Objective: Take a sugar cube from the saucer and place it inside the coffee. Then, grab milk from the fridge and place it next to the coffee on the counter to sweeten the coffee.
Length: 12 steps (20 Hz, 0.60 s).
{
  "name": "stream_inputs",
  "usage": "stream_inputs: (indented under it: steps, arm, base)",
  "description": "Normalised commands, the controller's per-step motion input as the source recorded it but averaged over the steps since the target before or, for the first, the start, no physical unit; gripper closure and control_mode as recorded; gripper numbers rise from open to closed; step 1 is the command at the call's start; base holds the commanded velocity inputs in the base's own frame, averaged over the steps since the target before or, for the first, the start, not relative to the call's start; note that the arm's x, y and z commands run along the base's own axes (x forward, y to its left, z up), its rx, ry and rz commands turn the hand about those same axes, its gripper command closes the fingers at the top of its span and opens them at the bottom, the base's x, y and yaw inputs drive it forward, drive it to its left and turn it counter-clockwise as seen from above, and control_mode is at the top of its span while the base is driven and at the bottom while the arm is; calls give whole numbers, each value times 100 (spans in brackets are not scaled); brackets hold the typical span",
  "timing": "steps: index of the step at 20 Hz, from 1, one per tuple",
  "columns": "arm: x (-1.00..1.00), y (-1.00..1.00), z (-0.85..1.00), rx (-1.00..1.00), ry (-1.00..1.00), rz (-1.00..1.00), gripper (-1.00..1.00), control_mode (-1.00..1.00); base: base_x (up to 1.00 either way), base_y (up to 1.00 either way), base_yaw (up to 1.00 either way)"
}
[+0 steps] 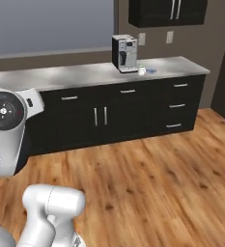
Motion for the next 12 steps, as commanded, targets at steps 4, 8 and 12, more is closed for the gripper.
stream_inputs:
  steps: [4,8,12]
  arm:
    - [0,0,0,0,0,0,100,100]
    - [0,0,0,0,0,0,100,100]
    - [0,0,0,0,0,0,100,100]
  base:
    - [100,-100,23]
    - [100,-97,22]
    - [100,-94,23]
